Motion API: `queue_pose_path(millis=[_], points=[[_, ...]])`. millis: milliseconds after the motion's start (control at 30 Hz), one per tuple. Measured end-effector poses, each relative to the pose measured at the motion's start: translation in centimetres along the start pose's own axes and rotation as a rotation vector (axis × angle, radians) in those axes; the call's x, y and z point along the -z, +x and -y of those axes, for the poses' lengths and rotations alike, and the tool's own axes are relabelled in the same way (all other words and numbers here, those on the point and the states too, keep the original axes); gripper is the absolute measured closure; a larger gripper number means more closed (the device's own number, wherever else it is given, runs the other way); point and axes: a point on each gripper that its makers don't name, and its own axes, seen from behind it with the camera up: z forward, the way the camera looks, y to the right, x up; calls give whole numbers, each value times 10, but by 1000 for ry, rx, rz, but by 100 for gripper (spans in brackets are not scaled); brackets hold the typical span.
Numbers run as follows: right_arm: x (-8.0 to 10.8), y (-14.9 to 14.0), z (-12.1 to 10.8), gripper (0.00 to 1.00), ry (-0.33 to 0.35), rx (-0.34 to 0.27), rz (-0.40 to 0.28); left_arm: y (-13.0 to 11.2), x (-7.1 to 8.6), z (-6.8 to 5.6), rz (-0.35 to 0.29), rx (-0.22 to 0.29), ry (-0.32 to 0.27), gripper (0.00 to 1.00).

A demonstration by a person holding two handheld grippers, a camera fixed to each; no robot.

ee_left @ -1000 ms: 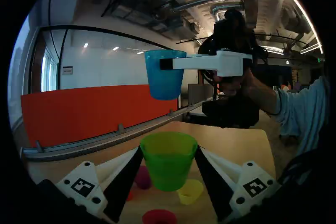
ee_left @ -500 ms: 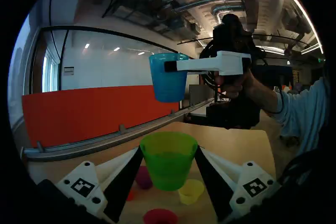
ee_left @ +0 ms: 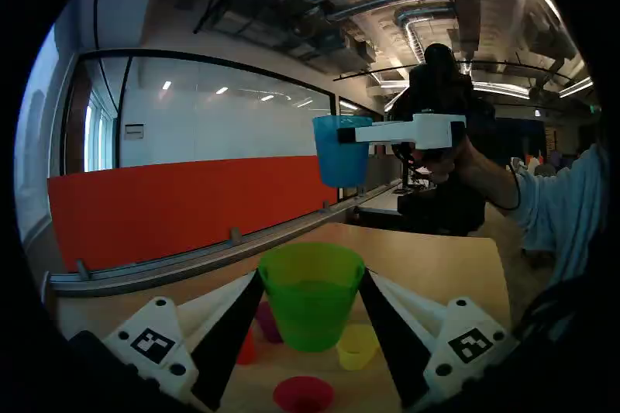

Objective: Pour water

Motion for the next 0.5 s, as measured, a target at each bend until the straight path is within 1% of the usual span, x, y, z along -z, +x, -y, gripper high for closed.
queue_pose_path(millis=[200, 500], points=[[14, -13, -15, 10, -30, -15, 6, -2, 12, 11, 4, -1, 38, 14], [32, -28, -31, 10, -65, -32, 13, -2, 30, 27, 4, 16, 87, 13]])
